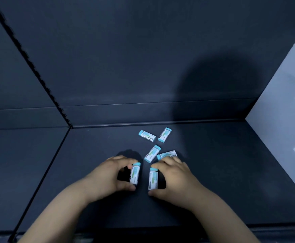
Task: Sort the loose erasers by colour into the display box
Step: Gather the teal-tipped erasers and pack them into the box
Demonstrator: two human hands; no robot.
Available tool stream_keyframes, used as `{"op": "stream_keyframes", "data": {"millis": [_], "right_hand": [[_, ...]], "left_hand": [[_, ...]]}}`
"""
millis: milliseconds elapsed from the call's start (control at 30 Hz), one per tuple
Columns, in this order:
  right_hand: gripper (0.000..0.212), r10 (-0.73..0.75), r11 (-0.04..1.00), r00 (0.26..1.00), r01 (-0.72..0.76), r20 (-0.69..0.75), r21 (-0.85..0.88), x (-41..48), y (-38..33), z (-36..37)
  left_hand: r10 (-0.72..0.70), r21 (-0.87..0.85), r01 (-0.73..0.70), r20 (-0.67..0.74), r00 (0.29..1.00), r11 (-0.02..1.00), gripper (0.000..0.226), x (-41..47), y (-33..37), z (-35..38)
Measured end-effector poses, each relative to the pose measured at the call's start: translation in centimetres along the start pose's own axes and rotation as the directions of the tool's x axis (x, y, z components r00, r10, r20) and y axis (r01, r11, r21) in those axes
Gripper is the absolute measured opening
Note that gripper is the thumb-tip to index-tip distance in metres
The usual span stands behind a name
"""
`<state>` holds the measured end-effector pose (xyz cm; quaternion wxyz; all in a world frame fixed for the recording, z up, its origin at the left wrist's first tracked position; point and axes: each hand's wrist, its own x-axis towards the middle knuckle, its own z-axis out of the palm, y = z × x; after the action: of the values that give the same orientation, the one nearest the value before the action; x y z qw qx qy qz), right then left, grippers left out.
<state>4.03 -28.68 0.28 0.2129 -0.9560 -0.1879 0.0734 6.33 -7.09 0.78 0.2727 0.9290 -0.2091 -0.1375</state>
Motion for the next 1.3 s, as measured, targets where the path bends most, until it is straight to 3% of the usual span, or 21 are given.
{"op": "stream_keyframes", "data": {"millis": [233,400,600,767,967,1133,1300], "right_hand": [[0.065,-0.065,0.997,0.998,0.064,0.01,0.05,0.6,0.2,-0.1],[0.06,-0.117,0.99,0.993,0.116,0.001,0.077,1.4,-0.1,0.1],[0.06,-0.16,0.985,0.986,0.163,-0.05,0.06,2.2,-2.9,0.8],[0.06,-0.137,0.989,0.985,0.142,-0.106,0.045,3.1,-8.0,2.8],[0.062,-0.105,0.994,0.985,0.108,-0.134,0.02,5.9,-19.1,7.3],[0.062,-0.091,0.994,0.985,0.099,-0.15,0.052,7.7,-26.7,9.2],[0.067,-0.108,0.994,0.982,0.108,-0.155,-0.005,8.5,-29.9,9.5]], "left_hand": [[-0.047,0.057,0.051,-0.064,0.997,0.997,0.047,-0.5,1.8,0.3],[-0.085,0.208,0.11,-0.126,0.988,0.972,0.066,-0.8,2.7,0.6],[-0.03,0.301,0.104,-0.24,0.97,0.948,0.077,-2.7,1.3,0.0],[0.029,0.361,0.092,-0.317,0.948,0.928,0.065,-6.1,-3.3,-1.6],[0.148,0.486,0.027,-0.319,0.936,0.874,0.072,-12.6,-11.2,-7.4],[0.161,0.538,0.041,-0.324,0.932,0.842,0.075,-17.2,-15.4,-11.5],[0.161,0.548,0.075,-0.371,0.914,0.833,0.075,-19.4,-17.1,-13.1]]}}
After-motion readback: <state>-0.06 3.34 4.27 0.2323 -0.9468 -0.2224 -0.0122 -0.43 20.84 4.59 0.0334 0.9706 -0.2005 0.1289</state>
